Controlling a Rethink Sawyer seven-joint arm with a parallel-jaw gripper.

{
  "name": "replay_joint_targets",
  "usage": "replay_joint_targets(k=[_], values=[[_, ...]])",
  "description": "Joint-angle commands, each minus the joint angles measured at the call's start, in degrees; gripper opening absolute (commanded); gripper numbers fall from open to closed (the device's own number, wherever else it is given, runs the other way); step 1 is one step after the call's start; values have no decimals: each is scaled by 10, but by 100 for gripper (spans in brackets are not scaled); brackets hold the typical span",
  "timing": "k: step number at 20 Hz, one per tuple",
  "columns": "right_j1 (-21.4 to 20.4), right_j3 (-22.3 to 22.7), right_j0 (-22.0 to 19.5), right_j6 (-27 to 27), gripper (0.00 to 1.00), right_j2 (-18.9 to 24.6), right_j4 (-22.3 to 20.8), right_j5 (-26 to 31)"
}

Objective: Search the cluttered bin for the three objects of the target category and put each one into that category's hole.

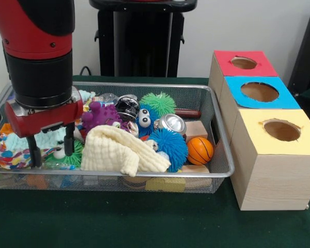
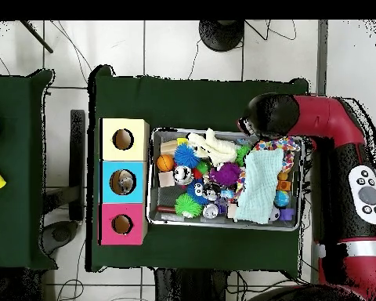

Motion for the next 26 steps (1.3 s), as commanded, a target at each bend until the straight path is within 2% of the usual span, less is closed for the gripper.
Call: replay_joint_targets(k=[1, 26], values=[[34, 65, -16, -115, 100, -19, -22, 22], [53, 75, -25, -103, 100, -4, -32, -27]])
